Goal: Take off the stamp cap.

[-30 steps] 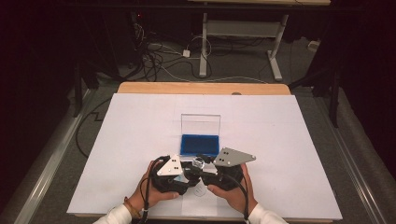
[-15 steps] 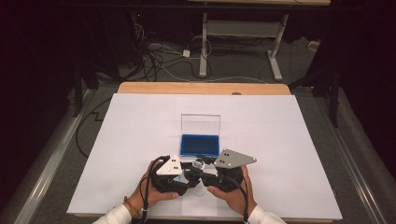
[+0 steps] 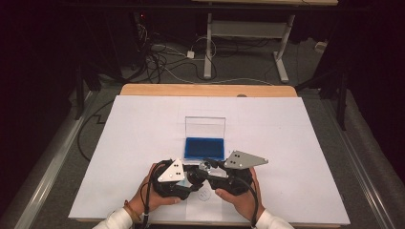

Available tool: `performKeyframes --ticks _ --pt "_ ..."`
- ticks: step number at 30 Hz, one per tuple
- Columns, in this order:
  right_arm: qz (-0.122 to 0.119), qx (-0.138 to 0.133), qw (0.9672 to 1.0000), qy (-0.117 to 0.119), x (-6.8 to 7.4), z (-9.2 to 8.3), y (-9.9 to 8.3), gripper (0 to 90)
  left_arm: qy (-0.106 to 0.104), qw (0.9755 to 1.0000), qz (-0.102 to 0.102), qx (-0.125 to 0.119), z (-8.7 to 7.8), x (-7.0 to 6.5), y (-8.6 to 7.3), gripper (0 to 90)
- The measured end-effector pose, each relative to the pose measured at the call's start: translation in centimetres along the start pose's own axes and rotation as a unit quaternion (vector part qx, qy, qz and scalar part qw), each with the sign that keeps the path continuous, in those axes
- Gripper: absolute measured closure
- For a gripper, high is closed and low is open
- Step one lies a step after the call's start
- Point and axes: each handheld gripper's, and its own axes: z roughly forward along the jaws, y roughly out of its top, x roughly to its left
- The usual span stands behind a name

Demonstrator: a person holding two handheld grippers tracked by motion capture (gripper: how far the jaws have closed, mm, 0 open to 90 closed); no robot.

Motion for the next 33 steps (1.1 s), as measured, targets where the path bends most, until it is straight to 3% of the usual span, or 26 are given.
performKeyframes --ticks 3,11,15,20,21,22,23,24,25,26,27,28,30,31,33 --pt "-0.014 0.005 0.9998 -0.011 0.5 0.1 -0.2 57.2 -0.006 1.0 -0.006 0.001 0.2 0.1 -0.1 36.7" --pt "-0.016 0.004 0.9996 -0.022 0.6 0.1 -0.3 57.3 -0.015 0.9997 -0.019 -0.003 0.4 0.2 -0.2 36.7" --pt "-0.015 0.003 0.9996 -0.024 0.6 0.1 -0.4 57.3 -0.035 0.9987 -0.037 -0.008 0.5 0.5 -0.4 36.7" --pt "-0.021 0.009 0.9993 -0.029 0.7 0.2 -0.5 57.2 -0.046 0.9976 -0.052 -0.009 0.8 0.6 -0.7 36.7" --pt "-0.027 -0.008 0.9986 -0.044 0.8 -0.1 -0.5 57.3 -0.058 0.9902 -0.125 -0.022 0.9 2.1 -2.4 87.8" --pt "-0.027 -0.023 0.9991 -0.023 0.7 -0.9 0.0 57.3 -0.058 0.9902 -0.125 -0.022 0.9 2.1 -2.4 87.9" --pt "-0.033 -0.041 0.9981 -0.03 1.0 -1.8 0.7 57.3 -0.053 0.9869 -0.15 -0.023 0.8 2.9 -3.3 87.8" --pt "-0.058 -0.047 0.9965 -0.039 1.3 -2.6 1.4 57.4 -0.024 0.9974 -0.068 -0.005 -0.2 2.1 -2.1 86.9" --pt "-0.075 -0.048 0.9952 -0.042 1.5 -3.0 1.6 57.4 -0.024 0.9974 -0.068 -0.005 -0.2 2.1 -2.1 73.8" --pt "-0.075 -0.048 0.9952 -0.042 1.5 -3.0 1.6 57.4 -0.013 0.9976 -0.064 -0.022 -0.7 2.1 -1.7 73.8" --pt "-0.062 -0.043 0.9962 -0.043 1.0 -3.0 1.1 57.4 0.03 0.9982 -0.042 -0.032 -1.2 1.8 -1.1 74.9" --pt "-0.056 -0.034 0.9967 -0.048 0.7 -2.8 0.9 57.4 0.03 0.9982 -0.042 -0.032 -1.2 1.8 -1.1 71.6" --pt "-0.048 -0.034 0.9971 -0.049 0.5 -2.6 0.8 57.4 0.027 0.9994 -0.015 -0.015 -1.0 1.4 -0.9 67.7" --pt "-0.048 -0.03 0.9973 -0.047 0.3 -2.6 0.8 57.4 0.045 0.999 0.002 -0.002 -0.7 1.0 -0.9 48.5" --pt "-0.04 -0.026 0.9981 -0.04 0.1 -2.7 0.8 57.4 0.051 0.9985 0.02 0.007 -0.4 0.5 -0.9 38.9"
